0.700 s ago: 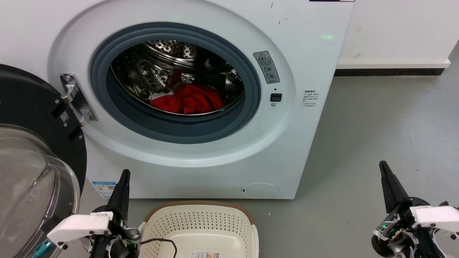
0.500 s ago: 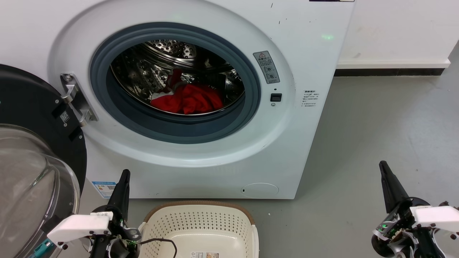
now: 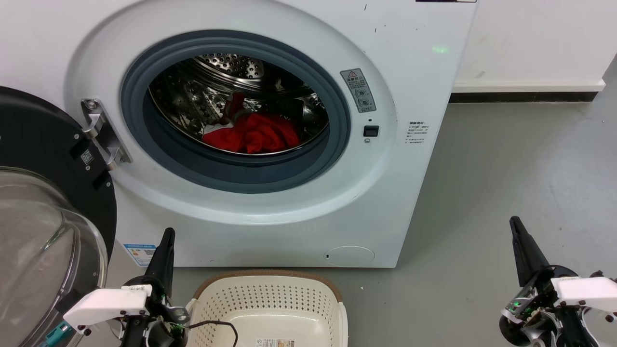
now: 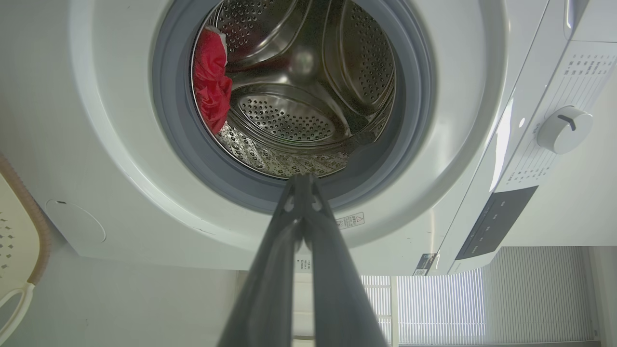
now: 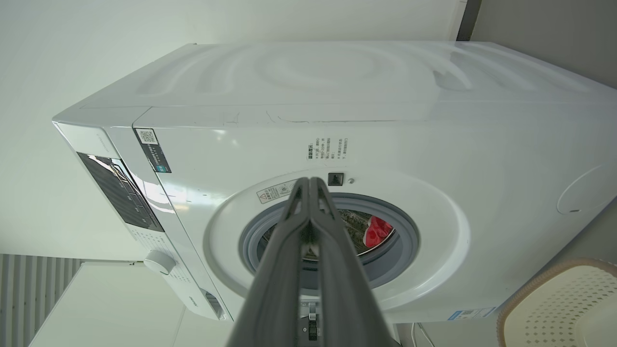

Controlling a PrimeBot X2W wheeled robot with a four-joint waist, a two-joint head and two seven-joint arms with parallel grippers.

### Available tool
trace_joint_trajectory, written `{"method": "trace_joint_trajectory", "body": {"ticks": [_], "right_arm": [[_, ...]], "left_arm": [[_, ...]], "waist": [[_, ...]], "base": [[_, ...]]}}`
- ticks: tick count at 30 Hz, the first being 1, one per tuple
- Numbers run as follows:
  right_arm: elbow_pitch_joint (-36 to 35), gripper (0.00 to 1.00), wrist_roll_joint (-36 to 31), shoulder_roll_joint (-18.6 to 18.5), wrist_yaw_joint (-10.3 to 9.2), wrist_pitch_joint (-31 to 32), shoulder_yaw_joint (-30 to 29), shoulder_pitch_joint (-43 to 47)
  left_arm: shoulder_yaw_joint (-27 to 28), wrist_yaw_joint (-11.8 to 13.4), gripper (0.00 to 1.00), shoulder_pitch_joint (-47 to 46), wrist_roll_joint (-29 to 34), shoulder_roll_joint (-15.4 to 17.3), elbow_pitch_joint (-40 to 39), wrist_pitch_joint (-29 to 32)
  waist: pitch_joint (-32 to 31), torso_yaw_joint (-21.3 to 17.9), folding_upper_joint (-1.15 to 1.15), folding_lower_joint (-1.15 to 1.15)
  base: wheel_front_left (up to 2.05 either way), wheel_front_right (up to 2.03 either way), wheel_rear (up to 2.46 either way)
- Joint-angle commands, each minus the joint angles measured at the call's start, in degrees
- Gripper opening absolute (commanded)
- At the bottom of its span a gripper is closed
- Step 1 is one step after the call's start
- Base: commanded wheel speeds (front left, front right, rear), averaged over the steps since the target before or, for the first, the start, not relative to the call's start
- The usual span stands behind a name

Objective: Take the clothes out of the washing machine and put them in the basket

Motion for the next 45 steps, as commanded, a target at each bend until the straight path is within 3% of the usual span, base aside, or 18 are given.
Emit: {"method": "trace_joint_trajectory", "body": {"ticks": [1,13,14,30,38,45], "right_arm": [[0.06,0.00,-0.24,0.21,-0.02,-0.03,0.05,-0.78],[0.06,0.00,-0.24,0.21,-0.02,-0.03,0.05,-0.78],[0.04,1.00,0.00,0.00,0.00,-0.01,0.00,0.01],[-2.22,1.00,-4.23,0.03,0.00,-3.95,1.28,0.99],[-4.27,1.00,-12.38,0.04,0.00,-5.98,0.83,1.33],[-6.27,1.00,-25.29,0.05,0.00,-7.61,1.18,1.76]], "left_arm": [[0.07,-0.09,0.00,-0.29,0.04,-0.11,-0.10,0.19],[0.07,-0.09,0.00,-0.29,0.04,-0.11,-0.10,0.19],[0.00,0.01,1.00,0.01,0.00,0.00,0.05,-0.01],[-2.90,0.01,1.00,-1.05,3.44,-0.01,-1.09,-3.98],[-3.56,0.01,1.00,-2.26,13.62,-0.01,-2.76,-6.00],[-3.98,0.01,1.00,-2.99,25.18,0.00,-4.14,-7.62]], "waist": [[0.00,0.00,0.00,0.00],[0.00,0.00,0.00,0.00],[0.00,0.00,0.00,0.00],[0.16,-0.08,0.00,0.00],[0.25,-0.20,0.00,0.00],[0.30,-0.34,0.00,0.00]], "base": [[0.00,0.00,0.00],[0.00,0.00,0.00],[0.00,0.00,0.00],[0.00,0.00,0.00],[0.00,0.00,0.00],[0.00,0.00,0.00]]}}
